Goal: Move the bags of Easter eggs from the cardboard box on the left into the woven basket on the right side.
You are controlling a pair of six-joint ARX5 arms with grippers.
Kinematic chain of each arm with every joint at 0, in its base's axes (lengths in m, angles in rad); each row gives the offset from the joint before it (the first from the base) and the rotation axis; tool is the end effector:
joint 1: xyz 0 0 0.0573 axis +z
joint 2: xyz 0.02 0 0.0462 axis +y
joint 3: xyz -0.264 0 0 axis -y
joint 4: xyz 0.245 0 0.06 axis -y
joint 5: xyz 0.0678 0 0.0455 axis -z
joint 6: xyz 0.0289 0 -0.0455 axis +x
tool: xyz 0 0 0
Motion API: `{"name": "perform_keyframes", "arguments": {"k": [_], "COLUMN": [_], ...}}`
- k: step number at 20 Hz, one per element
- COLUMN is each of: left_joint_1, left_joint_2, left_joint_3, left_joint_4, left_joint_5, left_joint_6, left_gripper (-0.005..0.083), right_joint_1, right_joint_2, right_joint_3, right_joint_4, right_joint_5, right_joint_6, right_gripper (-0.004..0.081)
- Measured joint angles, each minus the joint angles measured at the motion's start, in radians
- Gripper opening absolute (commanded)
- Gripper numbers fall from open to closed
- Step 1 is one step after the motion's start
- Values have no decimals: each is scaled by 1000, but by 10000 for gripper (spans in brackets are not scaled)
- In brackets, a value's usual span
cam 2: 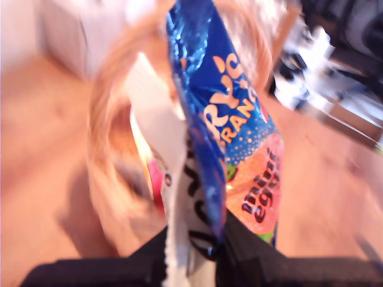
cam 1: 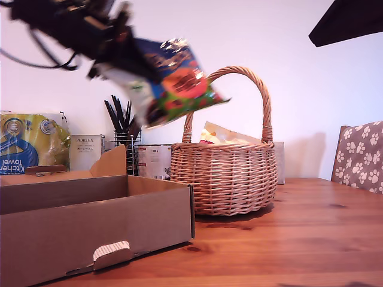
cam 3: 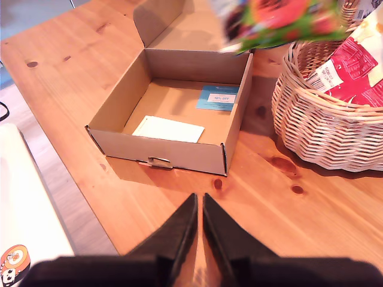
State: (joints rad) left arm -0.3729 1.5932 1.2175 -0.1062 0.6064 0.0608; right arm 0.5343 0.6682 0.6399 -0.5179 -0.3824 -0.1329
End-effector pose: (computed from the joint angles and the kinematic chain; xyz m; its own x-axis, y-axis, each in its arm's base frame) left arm 0.3264 -0.1454 0.2909 0.4705 -0.7960 -0.3808 0.7945 0.5699 -0.2098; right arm 0.1152 0.0807 0.2710 0.4923 0.7249 -0.4819 -0.7995 0.5954 0.0789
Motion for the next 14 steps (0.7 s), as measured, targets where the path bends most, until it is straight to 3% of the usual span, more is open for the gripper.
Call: {"name": "perform_keyframes", "arguments": {"k": [6,14], "left_joint_1": [-106,-211], "left_joint_2": [119,343], "left_joint_3": [0,0], "left_joint_4": [311,565], "left_joint_5": [-190,-381], "left_joint_6": [-187,-215], "left_gripper": [-24,-24], "right_joint_1": [0,0], "right_joint_2": [4,3], "right_joint_3": [0,0], "right_joint_4": [0,0], "right_joint_5": [0,0], "right_joint_6": [0,0], "right_gripper": [-13,-13]}}
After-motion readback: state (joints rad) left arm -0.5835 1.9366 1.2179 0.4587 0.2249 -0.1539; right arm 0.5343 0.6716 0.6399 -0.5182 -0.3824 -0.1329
